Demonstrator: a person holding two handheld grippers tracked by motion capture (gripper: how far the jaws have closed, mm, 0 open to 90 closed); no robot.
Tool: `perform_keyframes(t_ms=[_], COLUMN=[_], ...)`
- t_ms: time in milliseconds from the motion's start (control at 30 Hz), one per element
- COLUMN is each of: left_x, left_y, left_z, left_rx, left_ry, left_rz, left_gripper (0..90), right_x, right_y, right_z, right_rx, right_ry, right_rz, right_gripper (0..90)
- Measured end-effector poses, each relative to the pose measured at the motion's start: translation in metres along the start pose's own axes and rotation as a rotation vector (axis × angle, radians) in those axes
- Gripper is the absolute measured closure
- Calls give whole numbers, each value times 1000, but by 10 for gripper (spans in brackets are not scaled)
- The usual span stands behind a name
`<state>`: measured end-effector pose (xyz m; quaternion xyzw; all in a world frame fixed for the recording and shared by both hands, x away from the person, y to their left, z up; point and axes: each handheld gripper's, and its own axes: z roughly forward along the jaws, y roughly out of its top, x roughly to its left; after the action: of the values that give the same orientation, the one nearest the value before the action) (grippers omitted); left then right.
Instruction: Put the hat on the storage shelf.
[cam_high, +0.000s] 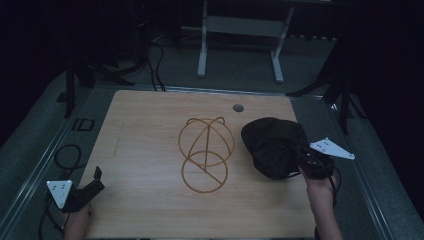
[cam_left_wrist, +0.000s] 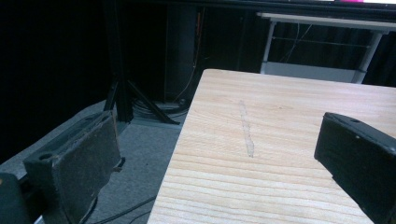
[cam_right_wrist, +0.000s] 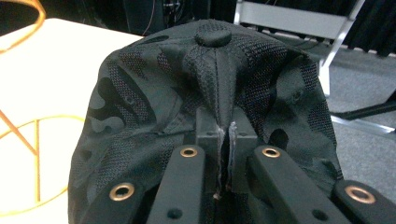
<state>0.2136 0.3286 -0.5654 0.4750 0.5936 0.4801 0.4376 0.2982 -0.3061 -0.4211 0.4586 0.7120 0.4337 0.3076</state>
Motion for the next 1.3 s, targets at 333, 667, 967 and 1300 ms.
perform_keyframes(t_ms=[333, 667, 967, 1300], left_x=[0, 0, 0, 0], left_y=[0, 0, 0, 0], left_z=[0, 0, 0, 0], left_rx=[1, 2, 3, 3], left_ry=[0, -1, -1, -2], left_rz=[0, 0, -2, -3], left_gripper=[6, 6, 6, 6], right_x=[2, 8, 16, 28], right_y=[36, 64, 90, 110], right_z=[-20, -32, -45, -49], right_rx=[-82, -143, -215, -244], right_ry=[0, 6, 22, 43], right_rz=[-16, -30, -40, -53], right_gripper=[864, 864, 864, 864])
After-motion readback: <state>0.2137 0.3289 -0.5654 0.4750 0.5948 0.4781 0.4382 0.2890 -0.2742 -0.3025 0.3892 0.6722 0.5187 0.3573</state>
